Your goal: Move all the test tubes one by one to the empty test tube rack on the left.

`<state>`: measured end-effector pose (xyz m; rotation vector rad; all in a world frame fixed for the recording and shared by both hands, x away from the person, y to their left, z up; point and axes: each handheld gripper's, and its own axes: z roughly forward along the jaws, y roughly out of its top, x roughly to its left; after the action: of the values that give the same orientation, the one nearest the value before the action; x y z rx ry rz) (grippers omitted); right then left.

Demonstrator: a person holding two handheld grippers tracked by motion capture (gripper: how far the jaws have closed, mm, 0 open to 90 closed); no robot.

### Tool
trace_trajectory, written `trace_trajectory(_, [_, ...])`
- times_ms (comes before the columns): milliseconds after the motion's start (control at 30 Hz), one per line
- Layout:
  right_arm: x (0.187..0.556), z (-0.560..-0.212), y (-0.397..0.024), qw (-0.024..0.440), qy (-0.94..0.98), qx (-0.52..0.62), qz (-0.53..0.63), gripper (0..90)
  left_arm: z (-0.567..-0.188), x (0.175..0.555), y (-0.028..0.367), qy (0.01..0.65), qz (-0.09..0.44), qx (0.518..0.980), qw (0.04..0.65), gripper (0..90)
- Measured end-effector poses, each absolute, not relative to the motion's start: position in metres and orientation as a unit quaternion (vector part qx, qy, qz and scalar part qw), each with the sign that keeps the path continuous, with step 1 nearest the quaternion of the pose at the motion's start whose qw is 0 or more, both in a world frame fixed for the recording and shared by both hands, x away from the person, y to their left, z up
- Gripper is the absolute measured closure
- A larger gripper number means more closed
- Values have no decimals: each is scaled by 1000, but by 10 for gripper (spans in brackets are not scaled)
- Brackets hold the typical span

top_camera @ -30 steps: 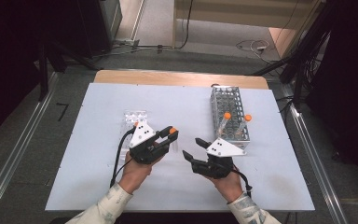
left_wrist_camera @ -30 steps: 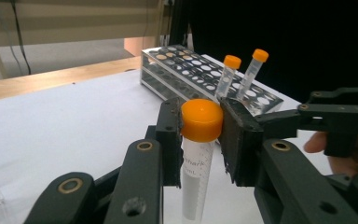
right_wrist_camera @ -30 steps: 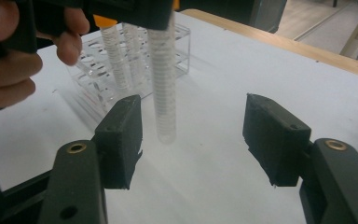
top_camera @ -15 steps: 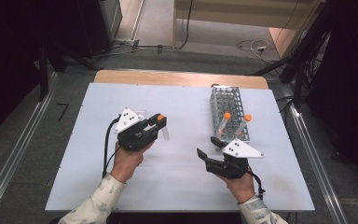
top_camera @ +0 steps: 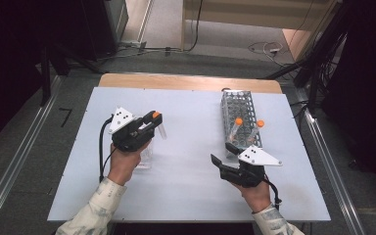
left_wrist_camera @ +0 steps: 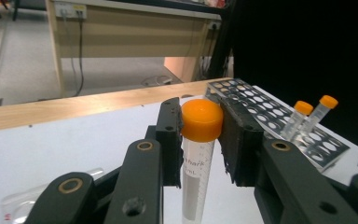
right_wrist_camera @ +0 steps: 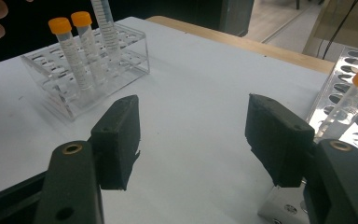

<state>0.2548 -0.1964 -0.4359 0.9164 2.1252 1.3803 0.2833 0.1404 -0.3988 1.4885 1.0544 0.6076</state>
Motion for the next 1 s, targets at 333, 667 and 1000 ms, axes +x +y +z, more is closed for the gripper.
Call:
trace_trajectory(333, [255,-436,-197,223,768,332,501,345,-397,287,153,466,283,618,566,699])
trace_trajectory(667, [255,-436,-198,223,767,333,501,350,-397,291,158,471,312,620,544,699])
trace_trajectory(1000, [256,-436,-198,223,767,334,500,353,-402,291,159,473,332,628,520,699])
